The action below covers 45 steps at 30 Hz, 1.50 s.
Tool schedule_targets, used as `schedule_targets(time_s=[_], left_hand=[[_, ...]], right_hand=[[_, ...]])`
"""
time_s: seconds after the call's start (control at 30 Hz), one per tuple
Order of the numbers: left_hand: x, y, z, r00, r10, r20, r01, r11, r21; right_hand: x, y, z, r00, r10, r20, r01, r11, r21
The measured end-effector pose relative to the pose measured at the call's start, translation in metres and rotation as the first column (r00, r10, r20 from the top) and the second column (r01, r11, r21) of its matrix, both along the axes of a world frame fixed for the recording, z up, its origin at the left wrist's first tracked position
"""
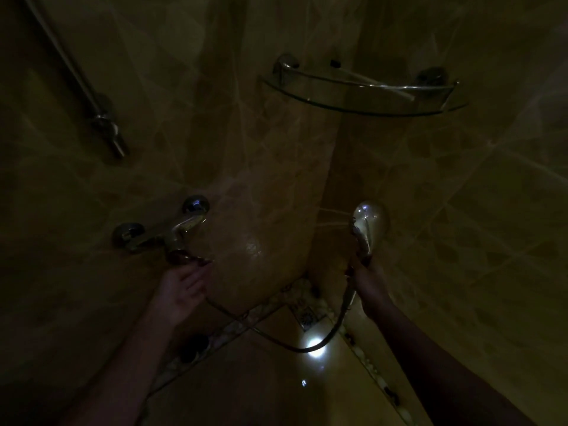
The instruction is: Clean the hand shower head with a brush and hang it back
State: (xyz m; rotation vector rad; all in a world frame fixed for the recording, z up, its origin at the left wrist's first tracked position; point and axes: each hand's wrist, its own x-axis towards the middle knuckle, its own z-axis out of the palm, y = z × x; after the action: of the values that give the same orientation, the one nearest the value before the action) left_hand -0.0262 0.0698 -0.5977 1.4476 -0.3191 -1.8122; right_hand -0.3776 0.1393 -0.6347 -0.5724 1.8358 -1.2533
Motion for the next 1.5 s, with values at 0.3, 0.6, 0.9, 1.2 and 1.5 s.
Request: schedule_targets(time_s=[0.3, 0.6, 0.9, 1.2, 1.5], left_hand=[[-0.01, -0.004, -0.008, 0.994, 0.002, -0.107, -0.003, 1.0, -0.01], [-0.104, 0.032, 0.028, 0.751, -0.596, 0.286, 0.659, 0.703, -0.267], [-0.168, 0.039, 0.146, 0.538, -0.621, 0.569, 0.826, 0.257, -0.501], [-0.157, 0.047, 0.237, 0.662, -0.389, 0.641, 0.749, 0.317, -0.581], [-0.132, 0.03, 0.299, 0.798, -0.139, 0.587, 0.586, 0.406, -0.701]], right_hand=[[-0.003, 0.005, 0.049, 0.997, 0.037, -0.072, -0.041, 0.997, -0.058], [0.011, 0.006, 0.144, 0.976, 0.203, -0.075, -0.212, 0.966, -0.146], [0.035, 0.01, 0.274, 0.805, 0.58, 0.125, -0.442, 0.727, -0.526], [0.046, 0.01, 0.359, 0.74, 0.515, -0.432, -0.669, 0.624, -0.403], [0.079, 0.006, 0.415, 0.671, 0.239, -0.702, -0.647, 0.652, -0.396]])
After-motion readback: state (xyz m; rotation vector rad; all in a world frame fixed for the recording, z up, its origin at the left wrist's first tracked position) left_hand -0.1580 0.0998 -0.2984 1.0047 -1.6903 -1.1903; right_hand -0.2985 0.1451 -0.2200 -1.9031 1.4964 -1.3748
